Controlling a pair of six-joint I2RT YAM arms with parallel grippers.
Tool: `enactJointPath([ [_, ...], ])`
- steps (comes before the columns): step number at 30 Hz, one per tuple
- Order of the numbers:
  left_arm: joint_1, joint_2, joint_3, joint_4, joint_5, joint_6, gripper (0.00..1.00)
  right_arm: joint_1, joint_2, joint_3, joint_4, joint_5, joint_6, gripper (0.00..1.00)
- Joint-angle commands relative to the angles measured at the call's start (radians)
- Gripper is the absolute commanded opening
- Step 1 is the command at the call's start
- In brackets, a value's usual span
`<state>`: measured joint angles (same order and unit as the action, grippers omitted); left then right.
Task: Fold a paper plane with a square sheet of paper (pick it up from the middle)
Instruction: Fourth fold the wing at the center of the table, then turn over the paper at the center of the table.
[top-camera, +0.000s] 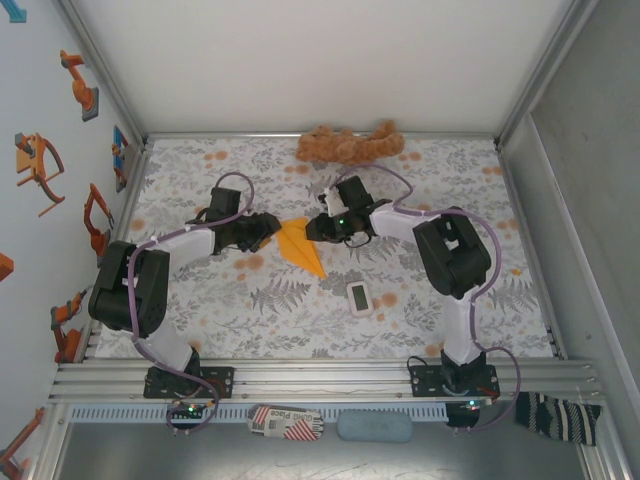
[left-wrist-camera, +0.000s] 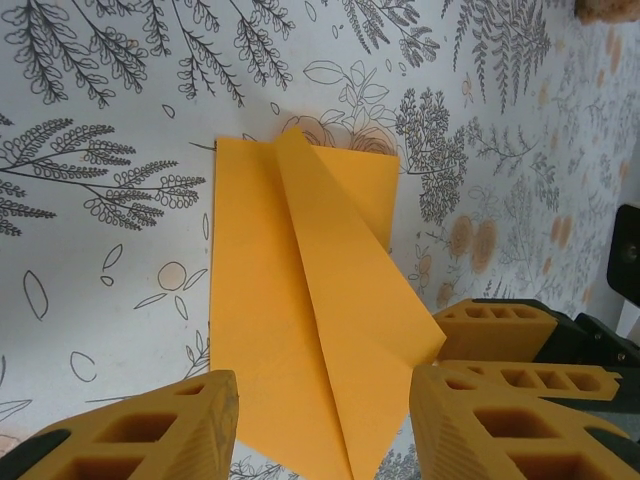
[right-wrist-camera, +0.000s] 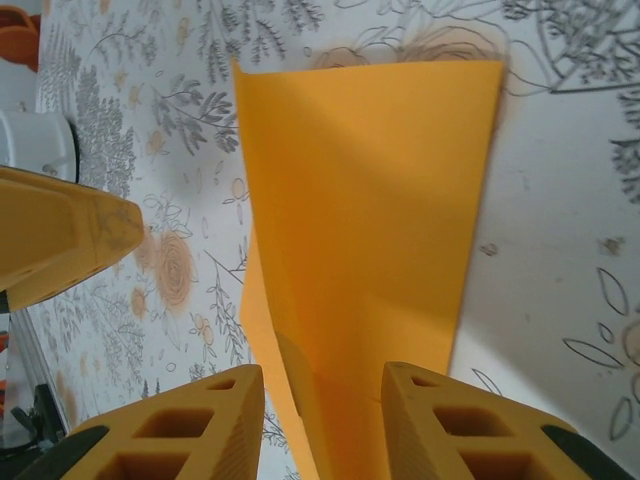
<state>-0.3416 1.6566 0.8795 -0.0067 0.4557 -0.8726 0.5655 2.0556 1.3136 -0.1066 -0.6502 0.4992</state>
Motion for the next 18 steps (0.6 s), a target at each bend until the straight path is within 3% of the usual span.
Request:
enactJointPath([
  [1, -0.006, 0.002, 0.001, 0.015, -0.003, -0.018, 0.5, 0.014, 0.034, 0.048, -0.047, -0.046, -0.054, 0.35],
  [9, -0.005, -0.023, -0.01, 0.009, -0.014, -0.019, 0.51, 0.022, 0.056, 0.078, -0.053, -0.045, -0.073, 0.15],
  [18, -0.005, -0.126, -0.034, 0.072, 0.021, -0.038, 0.54, 0.006, -0.1, -0.037, 0.22, -0.084, 0.029, 0.03],
])
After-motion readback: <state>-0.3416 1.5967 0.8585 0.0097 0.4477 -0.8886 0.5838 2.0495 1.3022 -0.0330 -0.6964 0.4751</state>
